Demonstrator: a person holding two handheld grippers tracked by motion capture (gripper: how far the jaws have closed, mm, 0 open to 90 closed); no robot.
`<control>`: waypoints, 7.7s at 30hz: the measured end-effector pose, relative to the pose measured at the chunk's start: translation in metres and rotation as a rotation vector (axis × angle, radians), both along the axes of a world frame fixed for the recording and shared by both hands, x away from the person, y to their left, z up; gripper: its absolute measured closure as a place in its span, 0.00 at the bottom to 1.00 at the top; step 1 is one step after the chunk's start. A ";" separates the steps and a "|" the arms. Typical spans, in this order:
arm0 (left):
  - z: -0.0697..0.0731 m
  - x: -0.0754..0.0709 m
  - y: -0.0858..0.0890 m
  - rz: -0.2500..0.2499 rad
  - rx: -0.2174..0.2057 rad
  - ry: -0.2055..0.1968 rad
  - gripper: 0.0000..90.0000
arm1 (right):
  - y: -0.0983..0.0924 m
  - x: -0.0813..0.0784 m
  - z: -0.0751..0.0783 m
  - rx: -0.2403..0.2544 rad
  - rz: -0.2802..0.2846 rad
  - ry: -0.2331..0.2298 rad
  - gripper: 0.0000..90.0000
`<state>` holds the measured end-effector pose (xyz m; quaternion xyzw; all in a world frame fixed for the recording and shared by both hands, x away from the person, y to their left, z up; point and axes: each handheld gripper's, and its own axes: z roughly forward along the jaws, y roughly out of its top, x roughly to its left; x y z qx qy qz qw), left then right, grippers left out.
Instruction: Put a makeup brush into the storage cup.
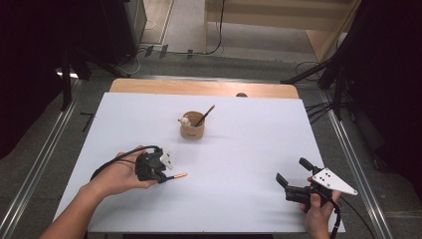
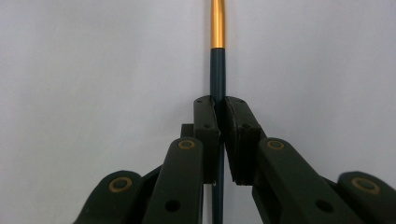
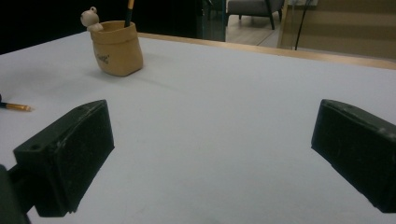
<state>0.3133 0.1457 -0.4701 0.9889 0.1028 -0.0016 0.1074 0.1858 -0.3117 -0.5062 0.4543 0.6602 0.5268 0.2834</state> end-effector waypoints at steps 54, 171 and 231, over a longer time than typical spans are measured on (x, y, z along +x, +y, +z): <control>0.025 -0.013 0.003 0.243 -0.836 -0.122 0.94 | 0.142 0.032 0.044 0.162 0.148 0.056 0.32; -0.009 -0.069 0.124 0.576 -0.979 -0.487 0.00 | 0.189 0.110 0.092 0.195 0.194 -0.046 0.94; -0.009 -0.076 0.128 0.560 -0.982 -0.497 0.00 | 0.218 0.180 0.057 0.033 0.177 -0.041 0.92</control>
